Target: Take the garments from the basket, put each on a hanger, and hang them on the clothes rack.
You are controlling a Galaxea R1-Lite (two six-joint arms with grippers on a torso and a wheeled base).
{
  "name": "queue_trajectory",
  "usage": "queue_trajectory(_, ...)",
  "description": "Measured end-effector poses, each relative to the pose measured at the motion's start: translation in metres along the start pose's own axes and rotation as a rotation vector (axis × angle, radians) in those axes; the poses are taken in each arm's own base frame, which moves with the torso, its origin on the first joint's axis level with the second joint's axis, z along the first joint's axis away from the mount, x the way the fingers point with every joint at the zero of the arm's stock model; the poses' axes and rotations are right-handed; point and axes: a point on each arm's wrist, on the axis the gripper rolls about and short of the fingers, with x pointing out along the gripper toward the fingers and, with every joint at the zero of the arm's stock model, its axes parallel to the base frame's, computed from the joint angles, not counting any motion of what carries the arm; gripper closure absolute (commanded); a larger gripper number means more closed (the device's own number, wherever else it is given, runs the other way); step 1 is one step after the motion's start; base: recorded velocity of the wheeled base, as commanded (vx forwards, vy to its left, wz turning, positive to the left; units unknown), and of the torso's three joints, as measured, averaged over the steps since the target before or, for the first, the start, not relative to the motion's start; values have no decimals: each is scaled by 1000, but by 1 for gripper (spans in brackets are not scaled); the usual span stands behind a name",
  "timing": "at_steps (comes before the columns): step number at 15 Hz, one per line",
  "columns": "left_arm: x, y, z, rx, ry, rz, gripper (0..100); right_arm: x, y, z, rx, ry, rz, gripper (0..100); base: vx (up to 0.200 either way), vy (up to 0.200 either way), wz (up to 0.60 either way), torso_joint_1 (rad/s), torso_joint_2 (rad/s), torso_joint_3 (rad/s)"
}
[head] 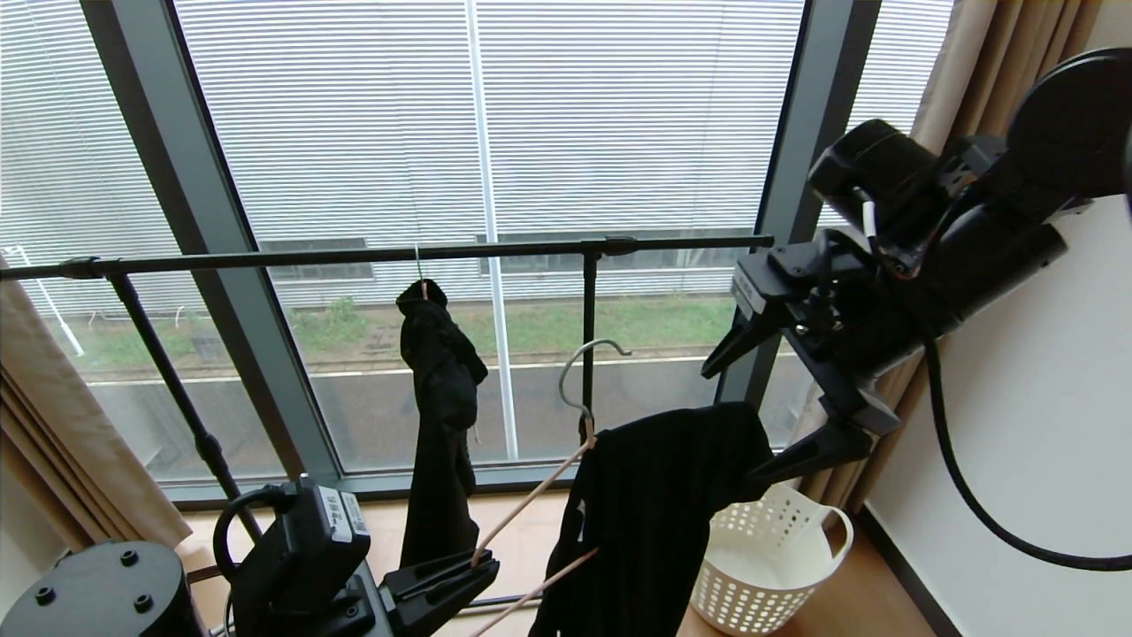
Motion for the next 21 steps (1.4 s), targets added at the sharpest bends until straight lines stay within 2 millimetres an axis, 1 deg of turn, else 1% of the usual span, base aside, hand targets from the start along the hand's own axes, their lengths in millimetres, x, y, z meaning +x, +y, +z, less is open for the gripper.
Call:
queue_trajectory(2,-1,-1,1,2,-6,-3,100,16,-9,2,2,12,36,0,0,0,0,0,0,0)
queue_trajectory(4,-1,-1,1,4,-9,-6,100,34,-14,5,-7,19,67,0,0,0,0,0,0,0)
queue_trajectory(7,-1,-2,2,4,-12,-8,100,49,-21,5,-13,20,76,0,0,0,0,0,0,0)
queue_trajectory(12,-1,-4,3,9,-21,-23,100,58,-21,7,-16,25,95,0,0,0,0,0,0,0)
queue_trajectory(21,-1,-5,4,11,-26,-25,100,66,-21,8,-19,34,116,0,0,0,0,0,0,0)
